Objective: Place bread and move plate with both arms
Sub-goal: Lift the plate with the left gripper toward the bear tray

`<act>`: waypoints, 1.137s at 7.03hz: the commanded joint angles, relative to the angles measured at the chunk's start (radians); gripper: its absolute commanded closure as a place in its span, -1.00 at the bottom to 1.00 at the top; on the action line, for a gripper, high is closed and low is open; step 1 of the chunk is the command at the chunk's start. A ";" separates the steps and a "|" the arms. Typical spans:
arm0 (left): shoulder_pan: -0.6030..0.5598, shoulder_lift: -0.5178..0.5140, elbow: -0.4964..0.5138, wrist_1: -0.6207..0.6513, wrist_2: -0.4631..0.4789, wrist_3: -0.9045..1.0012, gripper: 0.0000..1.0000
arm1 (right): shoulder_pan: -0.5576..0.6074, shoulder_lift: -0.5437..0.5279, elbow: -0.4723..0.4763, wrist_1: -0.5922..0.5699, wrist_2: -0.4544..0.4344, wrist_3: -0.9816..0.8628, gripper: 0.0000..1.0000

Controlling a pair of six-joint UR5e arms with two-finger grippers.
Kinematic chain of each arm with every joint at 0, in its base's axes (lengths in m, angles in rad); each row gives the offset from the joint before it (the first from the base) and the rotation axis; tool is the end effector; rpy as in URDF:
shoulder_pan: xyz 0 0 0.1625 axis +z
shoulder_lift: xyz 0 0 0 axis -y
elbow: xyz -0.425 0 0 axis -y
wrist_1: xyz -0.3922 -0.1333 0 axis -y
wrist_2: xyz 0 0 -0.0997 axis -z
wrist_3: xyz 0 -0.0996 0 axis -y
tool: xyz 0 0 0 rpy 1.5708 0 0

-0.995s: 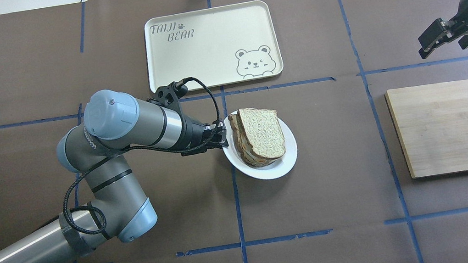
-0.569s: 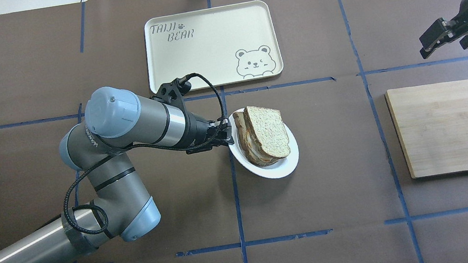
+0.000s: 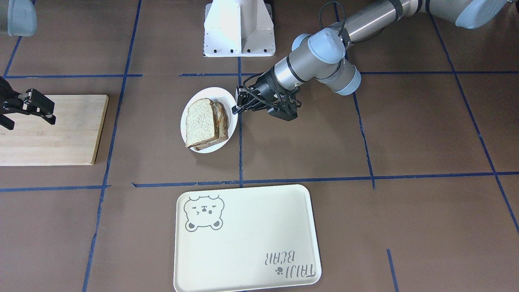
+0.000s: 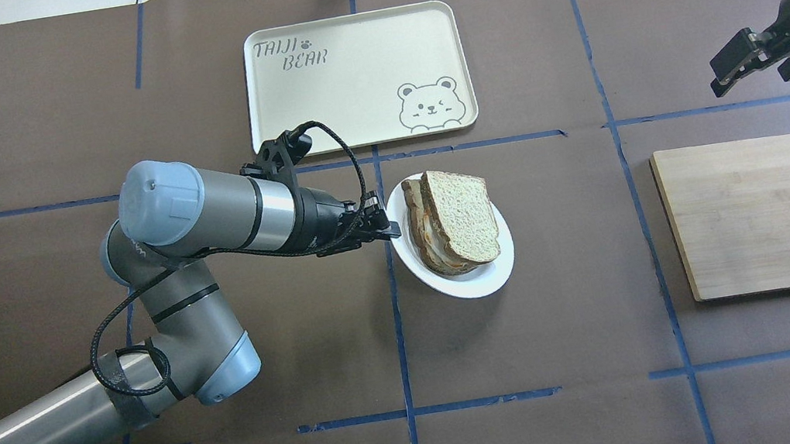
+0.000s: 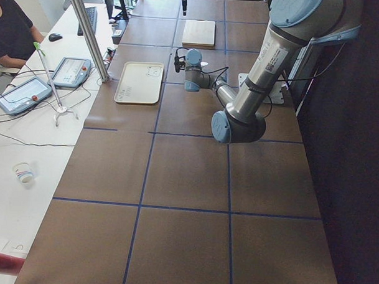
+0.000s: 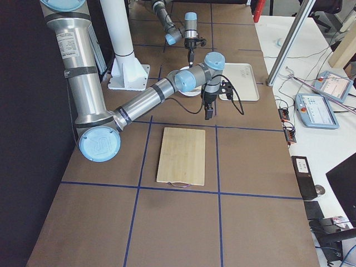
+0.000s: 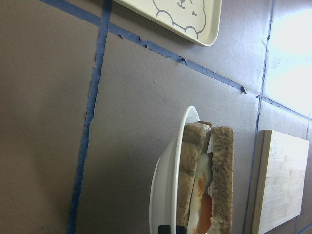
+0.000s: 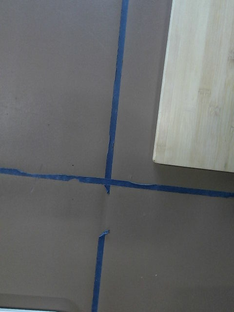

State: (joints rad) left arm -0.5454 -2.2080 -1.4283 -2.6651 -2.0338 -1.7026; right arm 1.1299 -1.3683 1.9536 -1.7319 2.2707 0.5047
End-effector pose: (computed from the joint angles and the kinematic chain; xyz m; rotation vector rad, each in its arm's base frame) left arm 0.5398 -0.4314 0.2166 -0.0328 1.5890 -0.1608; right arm -0.1656 -0.5130 0.3905 0.0481 -0.7983 -0.0880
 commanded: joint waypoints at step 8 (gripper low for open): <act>0.004 0.001 0.251 -0.513 0.571 -0.371 0.98 | 0.024 0.000 0.024 0.000 0.006 0.002 -1.00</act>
State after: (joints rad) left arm -0.5399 -2.2081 -1.2211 -3.1461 -1.5490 -2.0697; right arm 1.1534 -1.3683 1.9698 -1.7319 2.2734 0.5050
